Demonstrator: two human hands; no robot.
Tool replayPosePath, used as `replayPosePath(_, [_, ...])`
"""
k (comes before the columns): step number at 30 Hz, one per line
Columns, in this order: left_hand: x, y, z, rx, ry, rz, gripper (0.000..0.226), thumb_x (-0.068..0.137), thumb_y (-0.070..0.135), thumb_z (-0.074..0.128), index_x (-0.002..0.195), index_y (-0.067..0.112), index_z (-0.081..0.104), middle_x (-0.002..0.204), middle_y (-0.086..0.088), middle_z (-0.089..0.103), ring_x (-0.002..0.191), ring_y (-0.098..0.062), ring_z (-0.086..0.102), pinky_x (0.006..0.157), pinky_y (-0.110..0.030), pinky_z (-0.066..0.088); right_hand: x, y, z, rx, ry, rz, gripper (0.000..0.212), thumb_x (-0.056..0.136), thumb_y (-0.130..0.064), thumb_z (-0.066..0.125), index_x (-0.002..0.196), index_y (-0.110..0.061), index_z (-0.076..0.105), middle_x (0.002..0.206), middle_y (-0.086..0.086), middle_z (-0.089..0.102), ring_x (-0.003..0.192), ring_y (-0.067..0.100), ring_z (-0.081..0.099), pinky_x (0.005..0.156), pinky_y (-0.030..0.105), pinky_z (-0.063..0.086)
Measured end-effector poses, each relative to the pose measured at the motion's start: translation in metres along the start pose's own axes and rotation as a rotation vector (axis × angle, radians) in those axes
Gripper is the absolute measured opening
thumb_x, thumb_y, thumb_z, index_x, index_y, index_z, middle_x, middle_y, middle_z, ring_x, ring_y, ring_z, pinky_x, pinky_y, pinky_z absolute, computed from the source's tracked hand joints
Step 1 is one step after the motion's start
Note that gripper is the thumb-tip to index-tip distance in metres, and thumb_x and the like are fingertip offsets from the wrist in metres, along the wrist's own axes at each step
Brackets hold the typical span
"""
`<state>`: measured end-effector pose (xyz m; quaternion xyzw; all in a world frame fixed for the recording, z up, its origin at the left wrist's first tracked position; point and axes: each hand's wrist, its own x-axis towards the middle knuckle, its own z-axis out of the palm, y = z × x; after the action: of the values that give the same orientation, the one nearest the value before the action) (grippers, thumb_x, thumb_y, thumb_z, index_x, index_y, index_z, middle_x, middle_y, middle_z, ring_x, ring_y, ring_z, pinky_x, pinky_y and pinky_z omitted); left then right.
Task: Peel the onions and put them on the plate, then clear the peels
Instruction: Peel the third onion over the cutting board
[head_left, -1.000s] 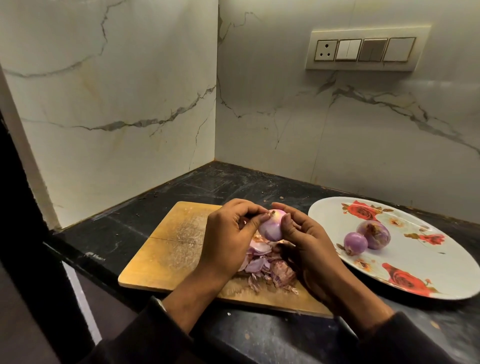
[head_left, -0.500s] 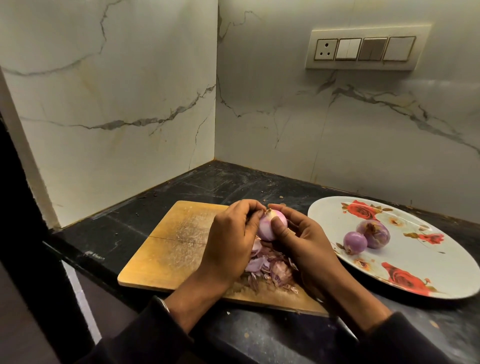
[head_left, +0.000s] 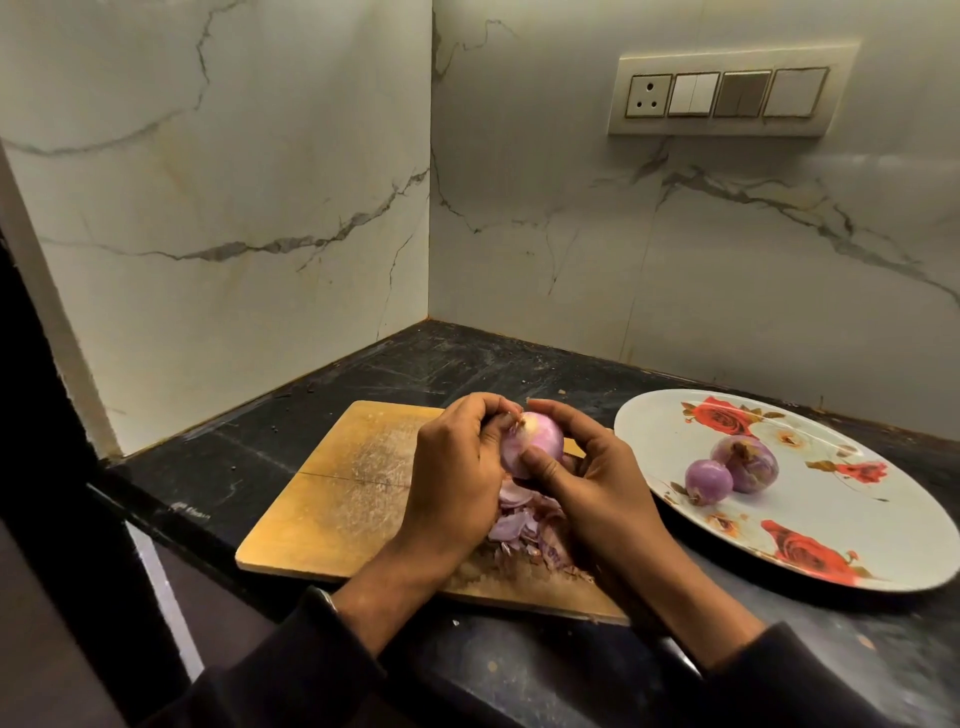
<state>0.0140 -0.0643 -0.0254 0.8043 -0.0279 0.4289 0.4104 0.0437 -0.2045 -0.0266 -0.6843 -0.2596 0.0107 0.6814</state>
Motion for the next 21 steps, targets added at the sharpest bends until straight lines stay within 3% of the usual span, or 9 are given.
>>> replayPosePath(8, [-0.0003, -0.0013, 0.0006, 0.023, 0.019, -0.002, 0.013, 0.096, 0.004, 0.06, 0.097, 0.016, 0.065, 0.095, 0.003, 0.069, 0.089, -0.004, 0.063, 0.074, -0.017, 0.055, -0.0001, 0.0027, 0.0068, -0.217, 0.033, -0.113, 0.051, 0.087, -0.009, 0.077, 0.133, -0.027, 0.062, 0.126, -0.009, 0.065, 0.112, 0.014, 0.066, 0.09, 0.04, 0.06])
replayPosePath(17, [0.0002, -0.0003, -0.0009, -0.068, 0.018, -0.125, 0.015, 0.096, 0.006, 0.063, 0.094, 0.021, 0.066, 0.093, 0.008, 0.069, 0.09, -0.001, 0.065, 0.073, -0.015, 0.054, 0.0013, -0.0002, 0.0083, -0.335, 0.054, -0.209, 0.055, 0.083, -0.007, 0.08, 0.131, -0.025, 0.061, 0.121, -0.011, 0.062, 0.112, 0.005, 0.062, 0.088, 0.019, 0.055])
replayPosePath(21, [0.0024, 0.0017, -0.0022, -0.25, -0.022, -0.227, 0.011, 0.097, 0.012, 0.062, 0.099, 0.018, 0.071, 0.095, 0.009, 0.073, 0.092, 0.0, 0.067, 0.076, -0.017, 0.056, 0.0031, 0.0011, 0.006, -0.292, 0.094, -0.18, 0.058, 0.077, -0.012, 0.086, 0.127, -0.027, 0.061, 0.122, -0.012, 0.061, 0.11, 0.009, 0.063, 0.088, 0.029, 0.059])
